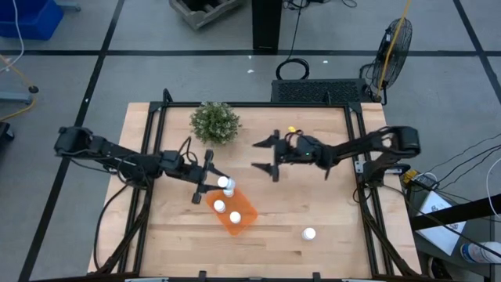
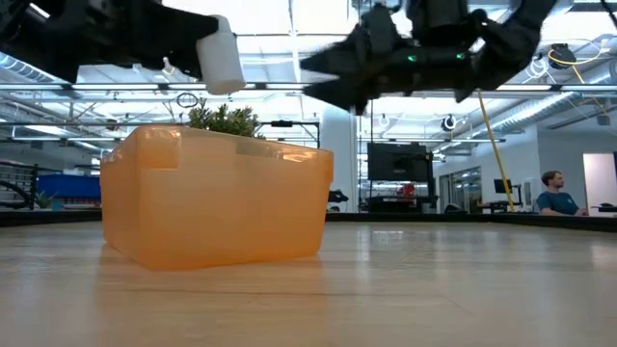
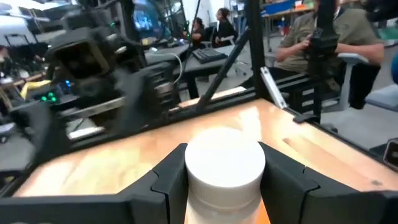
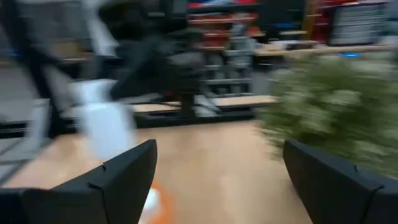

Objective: Pick and place pill bottles into a basket
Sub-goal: Put the white medicine bottle into the orange bin

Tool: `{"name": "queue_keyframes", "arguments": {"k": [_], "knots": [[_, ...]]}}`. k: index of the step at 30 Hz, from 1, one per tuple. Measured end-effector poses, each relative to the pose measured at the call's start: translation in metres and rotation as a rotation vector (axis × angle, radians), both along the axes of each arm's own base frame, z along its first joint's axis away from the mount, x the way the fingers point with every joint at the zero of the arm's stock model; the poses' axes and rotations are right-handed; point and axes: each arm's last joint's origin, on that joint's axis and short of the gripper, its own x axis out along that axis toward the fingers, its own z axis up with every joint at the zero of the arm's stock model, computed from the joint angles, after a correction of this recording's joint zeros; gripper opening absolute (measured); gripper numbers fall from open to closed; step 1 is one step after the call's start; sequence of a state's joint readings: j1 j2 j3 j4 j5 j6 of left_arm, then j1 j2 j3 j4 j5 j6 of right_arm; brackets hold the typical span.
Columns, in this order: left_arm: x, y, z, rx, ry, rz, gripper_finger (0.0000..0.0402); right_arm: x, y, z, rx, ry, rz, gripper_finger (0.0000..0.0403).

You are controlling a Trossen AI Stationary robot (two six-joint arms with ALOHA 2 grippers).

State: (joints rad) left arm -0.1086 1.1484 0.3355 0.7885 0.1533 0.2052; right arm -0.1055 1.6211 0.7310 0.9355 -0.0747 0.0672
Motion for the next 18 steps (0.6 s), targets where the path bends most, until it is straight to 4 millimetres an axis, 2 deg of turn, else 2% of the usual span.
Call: {"name": "queue_keyframes", "arguments": {"k": [5, 9, 18], "knots": [[0.001, -0.011, -0.003, -0.017, 0.011, -0.037, 0.0159, -0.026, -0.008, 0.017, -0.039, -0.059, -0.114, 0.0338], [0.004, -0.015, -0.011, -0.040, 0.058, -0.037, 0.0159, -0.041, -0.014, 0.020, -0.035, -0.074, -0.161, 0.0338], [0.021, -0.019, -0.040, -0.088, 0.110, -0.043, 0.0159, -0.047, -0.016, 0.019, -0.019, -0.094, -0.169, 0.0338]]}}
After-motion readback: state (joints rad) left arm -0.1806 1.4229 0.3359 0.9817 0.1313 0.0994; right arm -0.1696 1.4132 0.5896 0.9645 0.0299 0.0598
